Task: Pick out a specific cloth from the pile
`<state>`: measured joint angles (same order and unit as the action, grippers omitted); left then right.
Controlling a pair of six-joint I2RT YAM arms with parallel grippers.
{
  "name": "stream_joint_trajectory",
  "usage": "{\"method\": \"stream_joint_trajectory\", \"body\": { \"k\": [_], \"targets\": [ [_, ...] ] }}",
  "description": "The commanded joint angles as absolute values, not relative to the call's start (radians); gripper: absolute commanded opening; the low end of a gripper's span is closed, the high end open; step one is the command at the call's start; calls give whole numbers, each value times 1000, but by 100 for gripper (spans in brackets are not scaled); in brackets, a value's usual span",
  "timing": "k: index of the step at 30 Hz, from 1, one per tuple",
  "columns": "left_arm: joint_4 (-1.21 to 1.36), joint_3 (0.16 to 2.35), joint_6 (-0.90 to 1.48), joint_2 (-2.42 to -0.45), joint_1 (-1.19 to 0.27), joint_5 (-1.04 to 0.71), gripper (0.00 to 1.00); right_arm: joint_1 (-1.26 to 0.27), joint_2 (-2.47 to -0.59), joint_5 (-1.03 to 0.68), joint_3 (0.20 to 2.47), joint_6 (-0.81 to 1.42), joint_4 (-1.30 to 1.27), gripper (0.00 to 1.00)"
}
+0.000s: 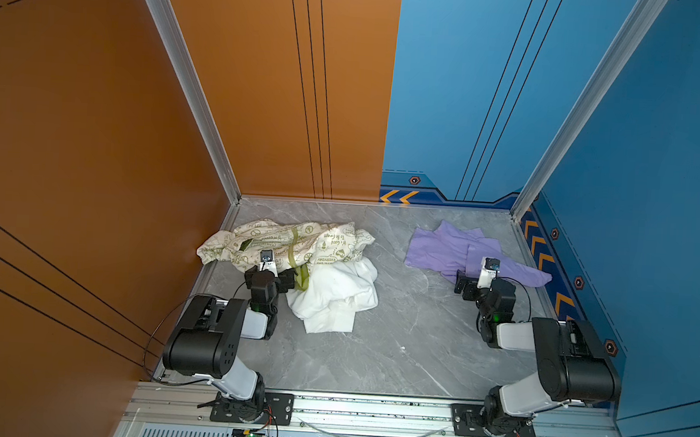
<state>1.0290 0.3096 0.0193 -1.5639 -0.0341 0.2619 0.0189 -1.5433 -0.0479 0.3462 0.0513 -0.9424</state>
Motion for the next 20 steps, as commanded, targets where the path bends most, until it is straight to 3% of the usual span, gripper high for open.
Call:
{"method": "stream_joint_trajectory", "body": {
  "k": [1,20],
  "targets": [
    [1009,339,28,-1566,-44,307,98,20,-1551,-55,360,61,-943,100],
    [963,362,2,-1566,-61,288,98,11,-1549,-31,364,59,-932,100]
  ]
}}
